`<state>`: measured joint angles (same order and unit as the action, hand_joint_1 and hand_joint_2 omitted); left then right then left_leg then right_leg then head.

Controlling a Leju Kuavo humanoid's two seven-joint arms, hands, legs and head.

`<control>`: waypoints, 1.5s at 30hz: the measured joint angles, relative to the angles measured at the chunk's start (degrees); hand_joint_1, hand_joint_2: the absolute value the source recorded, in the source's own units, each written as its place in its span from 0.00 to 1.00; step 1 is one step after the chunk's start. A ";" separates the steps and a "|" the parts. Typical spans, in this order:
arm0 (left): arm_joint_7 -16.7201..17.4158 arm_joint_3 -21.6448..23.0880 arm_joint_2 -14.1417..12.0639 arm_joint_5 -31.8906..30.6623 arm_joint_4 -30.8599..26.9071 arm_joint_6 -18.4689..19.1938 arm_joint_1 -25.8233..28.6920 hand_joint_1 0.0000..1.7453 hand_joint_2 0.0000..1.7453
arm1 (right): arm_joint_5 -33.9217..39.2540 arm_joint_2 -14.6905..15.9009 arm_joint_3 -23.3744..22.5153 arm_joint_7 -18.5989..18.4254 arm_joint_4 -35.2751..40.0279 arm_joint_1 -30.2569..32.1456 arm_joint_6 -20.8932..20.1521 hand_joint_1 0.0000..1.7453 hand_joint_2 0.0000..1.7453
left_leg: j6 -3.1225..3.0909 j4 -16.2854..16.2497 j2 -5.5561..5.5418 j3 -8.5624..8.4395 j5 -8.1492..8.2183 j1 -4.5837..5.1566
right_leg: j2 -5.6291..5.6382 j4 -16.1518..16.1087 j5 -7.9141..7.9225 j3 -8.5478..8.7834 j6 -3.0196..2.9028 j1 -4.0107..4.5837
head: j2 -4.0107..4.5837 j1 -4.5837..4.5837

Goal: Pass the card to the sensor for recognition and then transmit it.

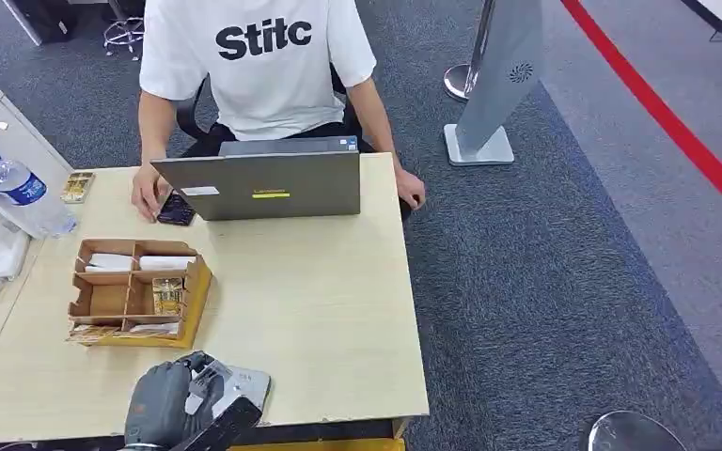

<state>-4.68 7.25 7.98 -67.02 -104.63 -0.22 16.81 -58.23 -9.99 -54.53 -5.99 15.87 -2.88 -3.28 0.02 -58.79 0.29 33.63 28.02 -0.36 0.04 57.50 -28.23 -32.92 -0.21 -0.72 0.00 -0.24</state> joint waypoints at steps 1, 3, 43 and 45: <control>-0.24 -0.54 0.52 -0.28 0.91 0.11 0.00 1.00 1.00 | -0.37 -0.02 -0.11 -0.33 0.05 0.01 0.00 0.00 1.00 | 0.00 0.00 0.00 0.00 0.00 0.00 | 0.00 0.00 0.00 0.00 0.00 0.00 | 0.00 0.00; -0.50 -1.44 1.29 -0.79 2.37 0.22 0.04 1.00 1.00 | -0.92 -0.07 -0.26 -1.05 0.17 0.05 -0.11 0.00 1.00 | 0.00 0.00 -0.01 0.00 0.00 0.00 | 0.00 0.00 0.00 0.00 0.00 0.00 | 0.00 -0.02; -0.91 -4.83 1.81 -5.27 -15.28 -3.71 -10.86 1.00 1.00 | -9.47 -2.71 -7.78 1.73 3.48 -0.34 -1.14 0.00 1.00 | 0.05 0.01 -0.10 -0.66 0.24 -0.07 | -0.10 0.00 -0.30 0.66 -0.04 0.02 | 0.00 0.00; 0.64 -4.83 1.02 -6.34 -14.93 -2.10 -13.51 1.00 1.00 | -10.14 -2.60 -7.78 1.83 3.32 -0.45 -1.22 0.00 1.00 | 0.05 0.01 -0.10 -0.67 0.24 -0.07 | -0.10 0.00 -0.29 0.67 -0.05 0.02 | 0.00 0.00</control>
<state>-4.04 2.43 9.00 -73.35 -119.56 -2.31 3.30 -68.37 -12.59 -62.31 -4.15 19.19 -3.33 -4.50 0.07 -58.78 0.19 32.96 28.26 -0.42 -0.06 57.51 -28.53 -32.25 -0.26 -0.70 0.00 -0.24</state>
